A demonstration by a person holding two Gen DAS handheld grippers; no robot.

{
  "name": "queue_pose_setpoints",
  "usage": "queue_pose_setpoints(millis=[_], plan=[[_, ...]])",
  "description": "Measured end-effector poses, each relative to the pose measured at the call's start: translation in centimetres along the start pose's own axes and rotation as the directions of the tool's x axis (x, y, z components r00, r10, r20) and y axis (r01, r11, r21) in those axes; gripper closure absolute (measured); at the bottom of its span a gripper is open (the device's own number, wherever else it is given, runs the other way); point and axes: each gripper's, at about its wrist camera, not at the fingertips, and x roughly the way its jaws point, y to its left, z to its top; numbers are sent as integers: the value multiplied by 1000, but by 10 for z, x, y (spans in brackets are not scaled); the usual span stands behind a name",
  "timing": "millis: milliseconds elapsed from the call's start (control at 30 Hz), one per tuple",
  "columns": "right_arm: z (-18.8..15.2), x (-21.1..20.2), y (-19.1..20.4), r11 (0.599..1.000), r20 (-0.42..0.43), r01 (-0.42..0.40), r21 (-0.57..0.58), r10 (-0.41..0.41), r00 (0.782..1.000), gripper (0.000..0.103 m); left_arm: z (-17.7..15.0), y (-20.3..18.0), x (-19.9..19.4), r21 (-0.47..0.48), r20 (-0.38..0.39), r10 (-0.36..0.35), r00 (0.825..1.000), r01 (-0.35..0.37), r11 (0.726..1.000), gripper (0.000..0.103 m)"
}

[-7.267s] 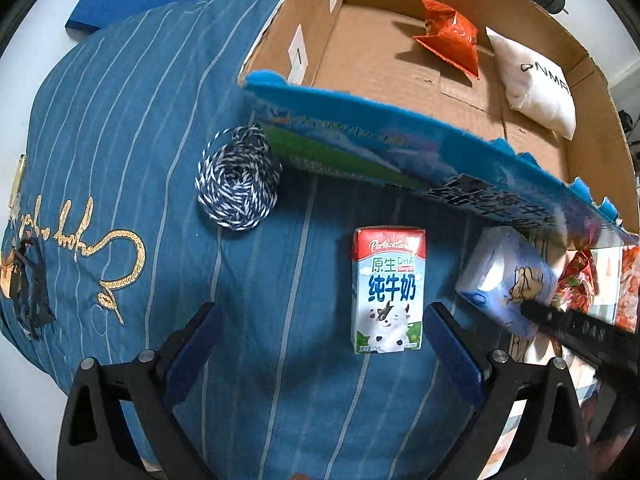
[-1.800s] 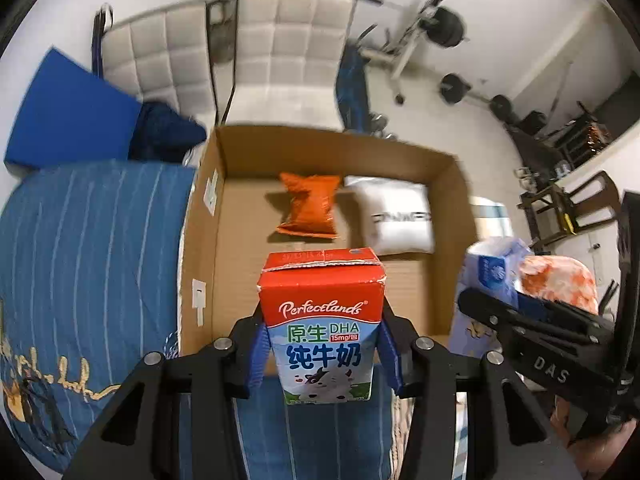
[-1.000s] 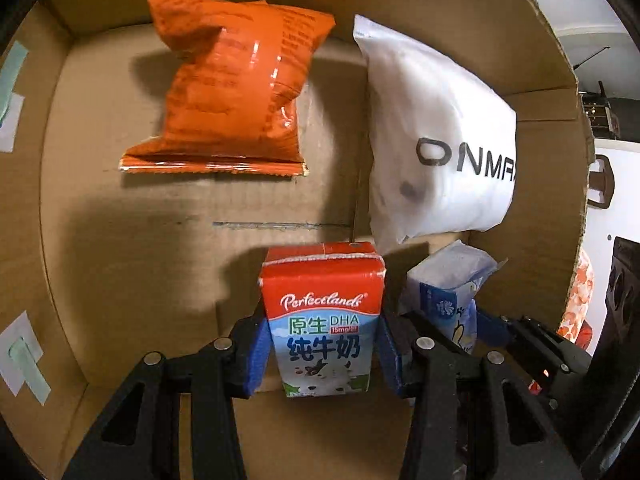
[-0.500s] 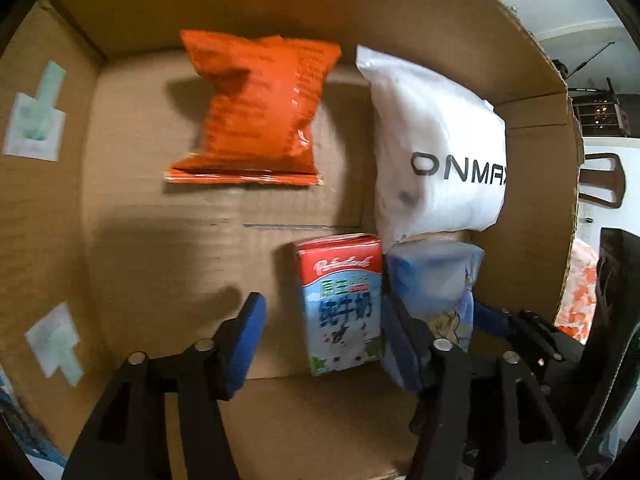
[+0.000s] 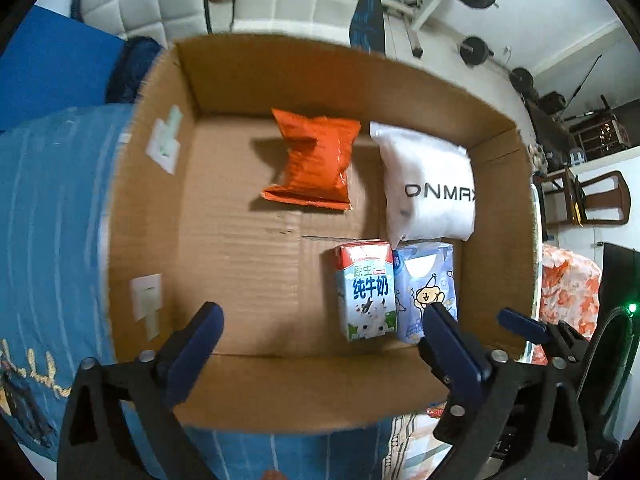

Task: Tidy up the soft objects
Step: 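Open the left tool releasing the carton while the right tool releases the tissue pack, then lift, then lower the right tool onto the red candy bag while the left tool reaches the twine ball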

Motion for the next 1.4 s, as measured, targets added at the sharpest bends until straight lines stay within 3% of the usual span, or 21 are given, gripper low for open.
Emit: queue_pose_setpoints(millis=[233, 500, 1000, 1167, 1267, 1400], plan=[[-36, -52, -3, 1000, 102, 0, -5, 1, 995, 0, 3, -7, -39, 49, 159, 75, 984, -84, 995, 1], [-71, -118, -3, 1000, 220, 23, -1, -22, 975, 0, -30, -12, -103, 71, 307, 113, 945, -141, 987, 1], [-127, -206, -1, 1000, 376, 7, -29, 5, 927, 0, -81, -40, -170, 91, 431, 83, 899, -135, 987, 1], [-138, -209, -18, 1000, 368, -10, -7, 12, 930, 0, -92, -55, -177, 107, 437, 63, 897, -121, 987, 1], [-144, -196, -47, 999, 326, -14, 46, -2, 945, 0, -99, -68, -169, 129, 427, 54, 902, -120, 984, 1], [-152, -162, -92, 992, 246, 0, 129, -32, 969, 0, -104, -84, -144, 146, 376, 42, 926, -104, 984, 1]])
